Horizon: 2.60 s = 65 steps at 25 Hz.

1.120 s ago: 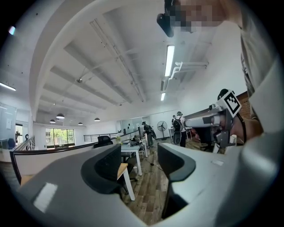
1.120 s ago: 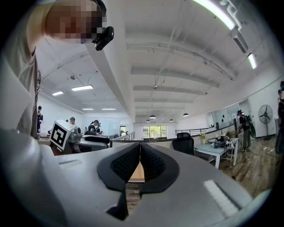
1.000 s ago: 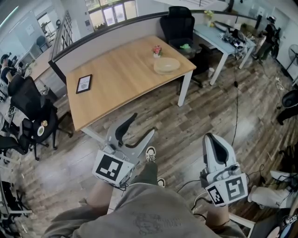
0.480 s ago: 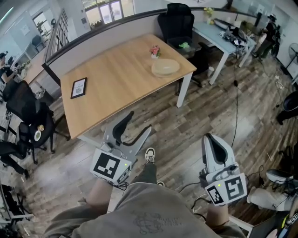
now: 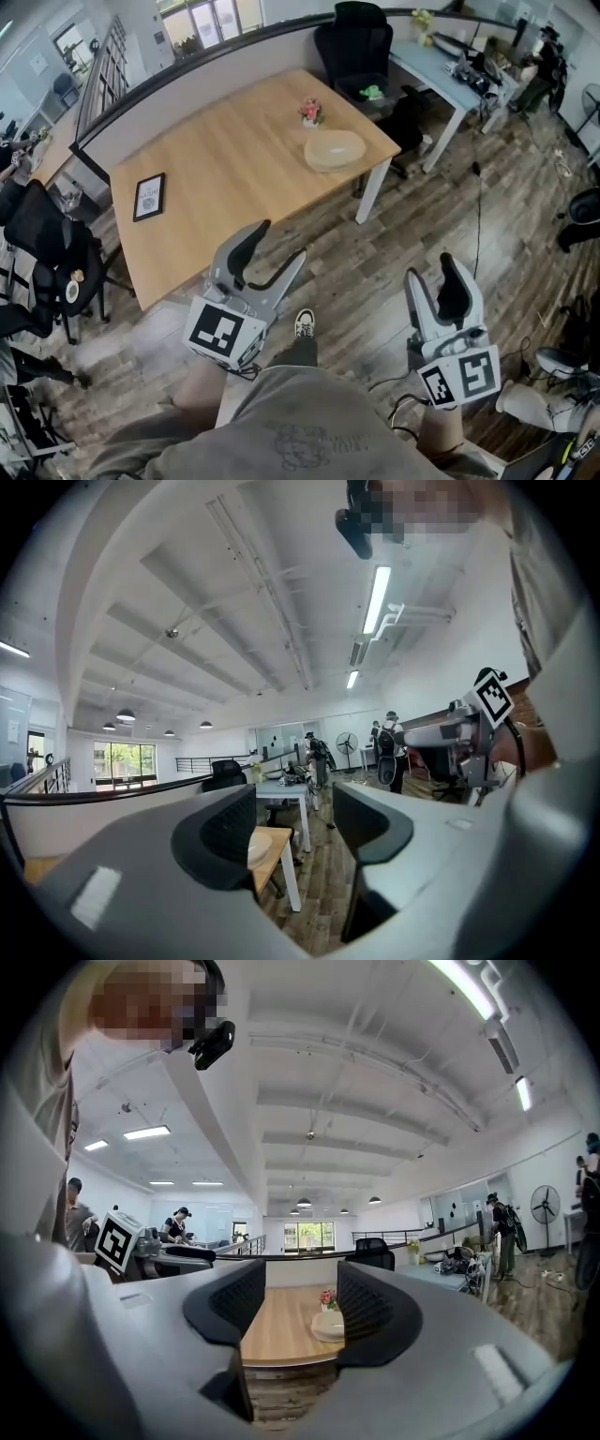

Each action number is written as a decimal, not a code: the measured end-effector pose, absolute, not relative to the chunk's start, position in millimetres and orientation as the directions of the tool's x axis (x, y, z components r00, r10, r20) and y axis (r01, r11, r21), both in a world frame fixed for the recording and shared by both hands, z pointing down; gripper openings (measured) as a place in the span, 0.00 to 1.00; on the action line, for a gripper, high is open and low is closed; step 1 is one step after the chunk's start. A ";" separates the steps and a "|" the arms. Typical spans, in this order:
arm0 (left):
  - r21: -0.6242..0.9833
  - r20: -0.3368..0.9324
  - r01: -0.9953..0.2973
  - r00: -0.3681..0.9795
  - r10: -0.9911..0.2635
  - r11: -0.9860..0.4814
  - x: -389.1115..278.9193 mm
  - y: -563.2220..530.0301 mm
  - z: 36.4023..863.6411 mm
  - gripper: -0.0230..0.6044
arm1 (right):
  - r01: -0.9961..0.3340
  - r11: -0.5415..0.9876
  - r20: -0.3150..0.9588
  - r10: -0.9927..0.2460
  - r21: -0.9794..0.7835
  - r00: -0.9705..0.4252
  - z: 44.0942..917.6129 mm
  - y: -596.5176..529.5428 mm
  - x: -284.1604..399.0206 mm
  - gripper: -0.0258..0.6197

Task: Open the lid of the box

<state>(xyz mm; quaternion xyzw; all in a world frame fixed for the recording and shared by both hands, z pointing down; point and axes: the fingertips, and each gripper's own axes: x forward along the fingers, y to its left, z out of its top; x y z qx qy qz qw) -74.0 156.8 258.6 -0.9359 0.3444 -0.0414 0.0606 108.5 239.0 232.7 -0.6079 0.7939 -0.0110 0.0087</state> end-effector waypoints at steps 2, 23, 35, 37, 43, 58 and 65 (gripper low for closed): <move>-0.138 0.041 -0.637 0.762 -0.647 -0.759 -77.9 134.0 257.2 0.44 | -0.966 0.256 0.009 -0.967 -0.028 -0.256 231.2 215.9 105.5 0.39; -0.133 0.123 -0.619 0.765 -0.633 -0.774 -104.6 -39.6 278.7 0.44 | -0.955 0.295 0.057 -0.954 0.004 -0.294 231.2 41.0 69.0 0.39; -0.137 0.162 -0.633 0.744 -0.648 -0.762 -63.4 -115.0 299.6 0.44 | -0.943 0.332 0.077 -0.940 -0.022 -0.333 253.1 -42.8 116.3 0.39; -0.142 0.171 -0.639 0.737 -0.654 -0.756 -51.0 -130.0 303.4 0.44 | -0.937 0.347 0.086 -0.933 -0.027 -0.348 258.4 -63.4 128.3 0.39; -0.151 0.186 -0.674 0.699 -0.691 -0.723 -19.9 -182.7 308.2 0.44 | -0.919 0.392 0.137 -0.909 -0.038 -0.394 275.4 -131.2 167.2 0.39; -0.156 0.231 -0.745 0.611 -0.757 -0.649 20.9 -253.6 321.7 0.44 | -0.837 0.544 0.147 -0.824 -0.063 -0.547 293.1 -241.2 202.4 0.39; -0.164 0.242 -0.734 0.617 -0.749 -0.659 1.5 -259.5 322.6 0.44 | -0.832 0.545 0.157 -0.817 -0.105 -0.555 301.3 -254.5 186.0 0.39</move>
